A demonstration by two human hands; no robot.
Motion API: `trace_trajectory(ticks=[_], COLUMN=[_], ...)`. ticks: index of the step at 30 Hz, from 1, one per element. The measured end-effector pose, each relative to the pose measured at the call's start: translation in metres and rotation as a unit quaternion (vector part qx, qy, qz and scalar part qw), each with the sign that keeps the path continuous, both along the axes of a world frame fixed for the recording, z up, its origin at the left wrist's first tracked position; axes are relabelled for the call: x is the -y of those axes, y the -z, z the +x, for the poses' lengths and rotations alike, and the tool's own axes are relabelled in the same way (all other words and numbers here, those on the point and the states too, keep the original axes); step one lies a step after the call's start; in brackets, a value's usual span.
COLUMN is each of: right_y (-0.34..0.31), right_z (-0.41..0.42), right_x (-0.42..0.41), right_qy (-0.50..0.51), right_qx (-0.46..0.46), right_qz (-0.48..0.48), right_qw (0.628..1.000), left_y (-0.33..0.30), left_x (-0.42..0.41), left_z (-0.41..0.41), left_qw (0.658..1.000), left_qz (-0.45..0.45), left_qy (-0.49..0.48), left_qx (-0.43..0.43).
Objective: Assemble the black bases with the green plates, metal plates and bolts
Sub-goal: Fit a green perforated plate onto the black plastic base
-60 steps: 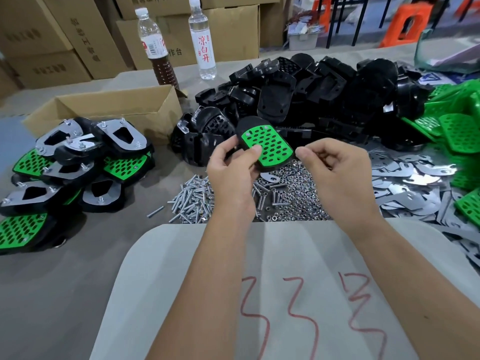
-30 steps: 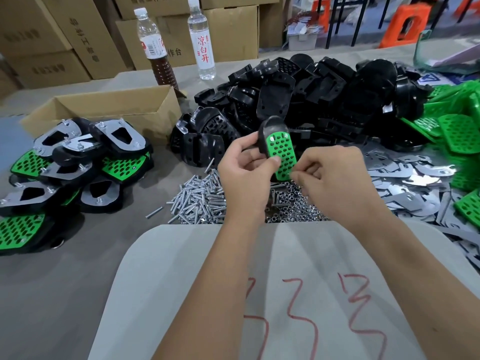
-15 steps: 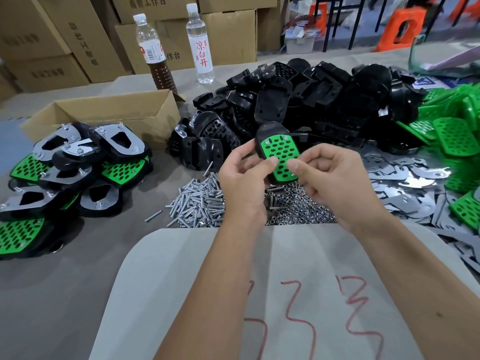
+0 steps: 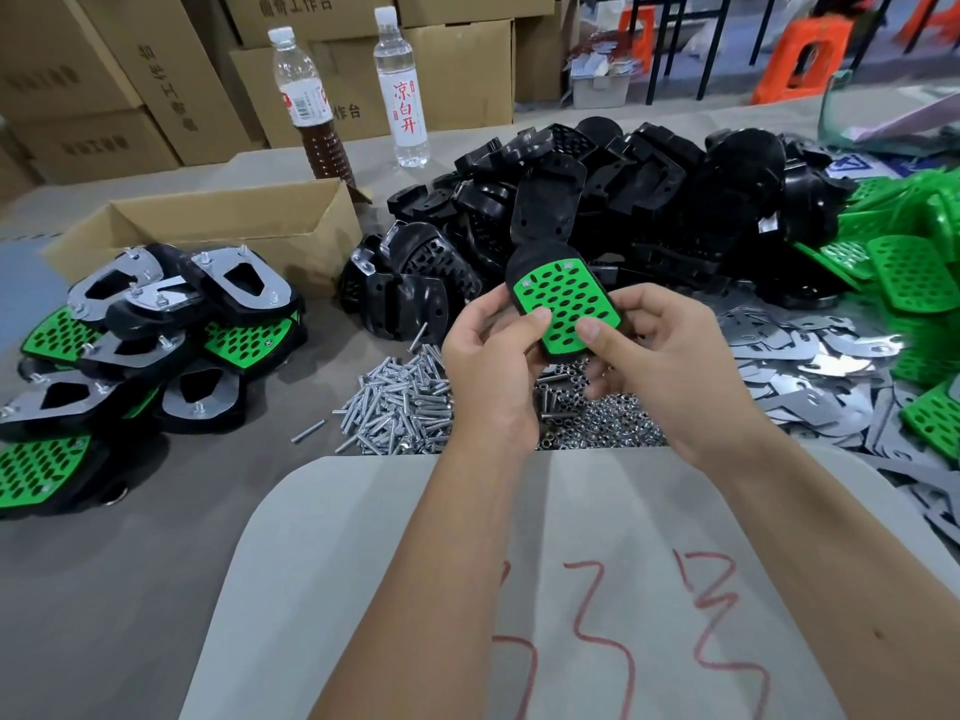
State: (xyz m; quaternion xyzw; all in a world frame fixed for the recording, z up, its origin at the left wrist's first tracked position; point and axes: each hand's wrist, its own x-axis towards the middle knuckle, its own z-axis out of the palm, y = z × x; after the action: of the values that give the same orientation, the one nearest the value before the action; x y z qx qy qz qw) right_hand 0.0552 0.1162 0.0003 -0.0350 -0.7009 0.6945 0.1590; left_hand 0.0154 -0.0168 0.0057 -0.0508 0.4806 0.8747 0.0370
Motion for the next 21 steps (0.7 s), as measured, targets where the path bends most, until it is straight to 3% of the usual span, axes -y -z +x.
trace_trajectory(ticks=[3,6,9,11,14,21], right_y=[-0.002,-0.002,-0.005,-0.008,-0.011,-0.007], right_z=[0.002,0.004,0.008,0.009,0.011,0.013], right_x=[0.001,0.006,0.012,0.017,0.025,0.026], right_qy=[0.0,0.067,0.116,0.124,0.138,0.105], right_qx=[0.001,-0.027,-0.115,-0.145,-0.143,-0.159], right_qz=[0.0,0.112,0.348,0.434,0.465,0.486], right_qw=[1.0,0.991,0.923,0.881,0.863,0.853], left_y=[0.003,0.002,-0.005,-0.01,-0.014,-0.013], left_x=[-0.003,-0.008,-0.008,-0.005,0.0,0.003], left_z=[-0.002,-0.002,0.002,0.003,0.004,0.004], left_qw=[0.998,0.994,0.994,0.992,0.989,0.994], left_qz=[-0.053,-0.108,-0.09,-0.044,0.022,0.024], left_qy=[-0.028,-0.006,0.061,0.107,0.138,0.073], left_qx=[-0.008,-0.01,0.024,0.044,0.054,0.082])
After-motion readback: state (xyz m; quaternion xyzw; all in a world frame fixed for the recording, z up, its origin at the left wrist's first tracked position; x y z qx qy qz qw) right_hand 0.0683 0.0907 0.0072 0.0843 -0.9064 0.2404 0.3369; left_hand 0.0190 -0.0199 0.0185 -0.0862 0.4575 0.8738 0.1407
